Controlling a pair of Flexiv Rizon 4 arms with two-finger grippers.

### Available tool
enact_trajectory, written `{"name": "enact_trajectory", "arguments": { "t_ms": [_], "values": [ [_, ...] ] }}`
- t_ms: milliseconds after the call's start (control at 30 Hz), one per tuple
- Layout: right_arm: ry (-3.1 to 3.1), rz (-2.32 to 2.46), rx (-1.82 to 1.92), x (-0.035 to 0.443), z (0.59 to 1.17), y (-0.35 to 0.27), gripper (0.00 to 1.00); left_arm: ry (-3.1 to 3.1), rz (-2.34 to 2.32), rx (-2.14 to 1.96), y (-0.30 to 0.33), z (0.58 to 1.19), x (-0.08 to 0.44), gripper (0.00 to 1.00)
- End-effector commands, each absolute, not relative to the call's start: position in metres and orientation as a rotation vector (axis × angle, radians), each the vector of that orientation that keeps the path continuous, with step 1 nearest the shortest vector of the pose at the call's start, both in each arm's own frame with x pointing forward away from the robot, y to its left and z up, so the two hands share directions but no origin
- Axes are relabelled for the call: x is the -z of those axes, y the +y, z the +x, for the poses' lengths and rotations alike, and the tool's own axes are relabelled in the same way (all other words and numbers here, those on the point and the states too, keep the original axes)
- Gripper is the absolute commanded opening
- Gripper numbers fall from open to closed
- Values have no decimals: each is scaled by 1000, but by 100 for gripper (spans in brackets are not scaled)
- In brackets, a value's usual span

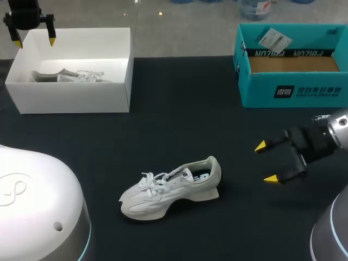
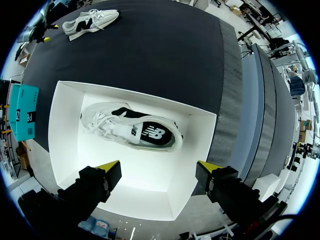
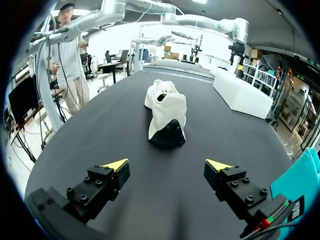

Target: Take the shoe out of the shoebox, open the shoe tongue, remove and reinsert the insole, then place the shoe into the shoebox

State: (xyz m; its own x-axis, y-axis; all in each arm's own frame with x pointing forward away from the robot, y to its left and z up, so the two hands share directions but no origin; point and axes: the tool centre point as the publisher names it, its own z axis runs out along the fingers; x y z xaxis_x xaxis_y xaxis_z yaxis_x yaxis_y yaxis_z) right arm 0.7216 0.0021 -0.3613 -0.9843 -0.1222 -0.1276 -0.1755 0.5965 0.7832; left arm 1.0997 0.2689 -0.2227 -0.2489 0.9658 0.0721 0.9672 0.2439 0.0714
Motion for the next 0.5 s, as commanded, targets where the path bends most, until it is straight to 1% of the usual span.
{"name": "enact_trajectory", "arguments": {
  "t_ms": [33, 200, 500],
  "values": [
    [2784, -333, -1408, 377, 742, 30, 100, -2466, -1918, 160, 269, 1100, 222, 100],
    [2785, -380, -1451, 387, 747, 58, 100, -2466, -1918, 160, 269, 1100, 222, 100],
    [2770, -279, -1546, 406, 749, 97, 100, -2466, -1918, 160, 269, 1100, 222, 100]
  ]
}}
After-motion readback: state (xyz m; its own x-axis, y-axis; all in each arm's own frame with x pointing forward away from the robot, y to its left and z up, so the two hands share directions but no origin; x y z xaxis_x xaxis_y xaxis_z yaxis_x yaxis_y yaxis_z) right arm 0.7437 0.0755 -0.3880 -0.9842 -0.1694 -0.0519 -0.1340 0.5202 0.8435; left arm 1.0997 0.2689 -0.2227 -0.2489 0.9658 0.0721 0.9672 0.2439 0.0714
